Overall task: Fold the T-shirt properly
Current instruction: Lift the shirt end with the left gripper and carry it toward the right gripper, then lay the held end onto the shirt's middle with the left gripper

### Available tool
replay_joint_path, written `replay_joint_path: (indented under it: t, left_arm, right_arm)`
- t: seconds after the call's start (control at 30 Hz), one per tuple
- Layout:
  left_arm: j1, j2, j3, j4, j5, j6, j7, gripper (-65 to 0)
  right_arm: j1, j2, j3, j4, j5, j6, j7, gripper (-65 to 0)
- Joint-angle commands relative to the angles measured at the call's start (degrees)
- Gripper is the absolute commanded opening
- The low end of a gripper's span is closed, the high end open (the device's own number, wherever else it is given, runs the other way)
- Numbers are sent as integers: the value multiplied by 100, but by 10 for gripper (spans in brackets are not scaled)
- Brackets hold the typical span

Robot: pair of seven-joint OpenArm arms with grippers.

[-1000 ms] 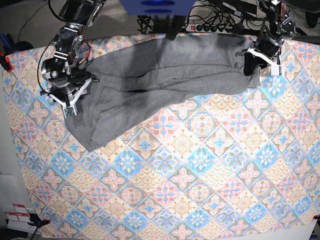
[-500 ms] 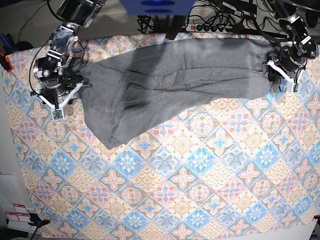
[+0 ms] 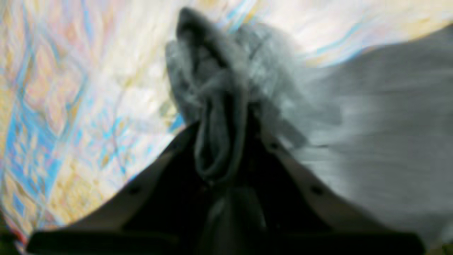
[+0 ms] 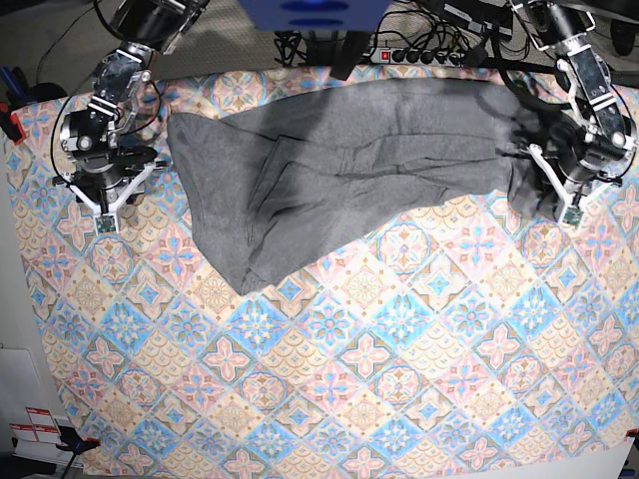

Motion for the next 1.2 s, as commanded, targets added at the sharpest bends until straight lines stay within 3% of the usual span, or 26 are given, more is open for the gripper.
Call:
replay_joint_path:
  t: [0.0, 0.13, 0.43, 0.57, 0.87, 1.17]
  left_arm:
    - [153, -48, 67, 363, -2, 36, 45, -633]
    - [575, -13, 664, 1005, -2, 36, 239, -631]
    - [646, -4, 1658, 1058, -2, 36, 248, -628]
    - [347, 304, 2414, 1040, 271, 36, 256, -628]
    - [162, 1262, 3627, 1040, 1748, 36, 256, -628]
    - [-58, 1684, 3979, 996, 2249, 36, 256, -627]
  right_arm:
    - [76, 44, 6, 116, 7, -36, 96, -411]
    - [76, 44, 6, 116, 7, -36, 96, -411]
    - [76, 35, -21, 81, 7, -36, 96, -411]
    - [76, 35, -232, 72, 7, -36, 96, -410]
    - [50, 35, -258, 72, 7, -36, 96, -410]
    - [50, 35, -249, 72, 7, -36, 96, -410]
